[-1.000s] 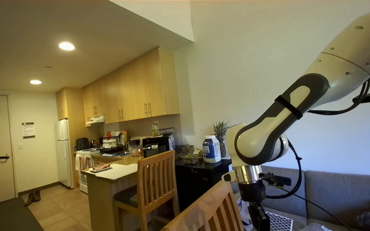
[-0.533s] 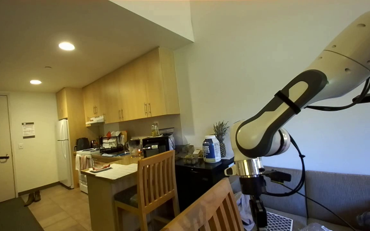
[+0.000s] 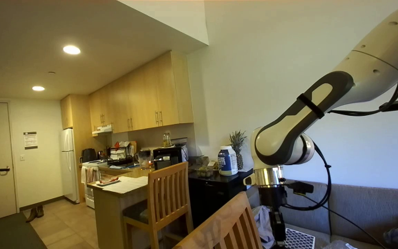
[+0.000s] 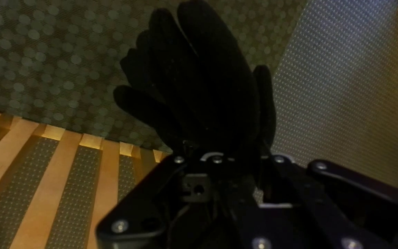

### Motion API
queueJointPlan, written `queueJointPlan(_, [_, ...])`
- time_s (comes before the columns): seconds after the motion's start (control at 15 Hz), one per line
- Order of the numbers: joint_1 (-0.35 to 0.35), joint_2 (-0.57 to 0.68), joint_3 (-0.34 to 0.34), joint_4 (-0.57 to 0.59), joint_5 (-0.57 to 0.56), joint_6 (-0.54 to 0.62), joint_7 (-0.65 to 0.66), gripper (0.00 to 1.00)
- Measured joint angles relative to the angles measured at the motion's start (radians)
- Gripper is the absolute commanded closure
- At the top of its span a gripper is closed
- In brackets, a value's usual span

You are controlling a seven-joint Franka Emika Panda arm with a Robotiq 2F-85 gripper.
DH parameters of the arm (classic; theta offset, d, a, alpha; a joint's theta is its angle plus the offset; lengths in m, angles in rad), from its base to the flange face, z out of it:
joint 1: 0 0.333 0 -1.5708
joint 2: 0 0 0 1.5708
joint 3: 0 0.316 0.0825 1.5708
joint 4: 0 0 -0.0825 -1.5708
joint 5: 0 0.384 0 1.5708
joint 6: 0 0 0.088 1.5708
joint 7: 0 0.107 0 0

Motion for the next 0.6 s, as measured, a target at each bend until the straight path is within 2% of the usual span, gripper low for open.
queueJointPlan(0.6, [0.001, -0.009, 0.001, -0.011, 0.039, 0.039, 0.007, 0.96])
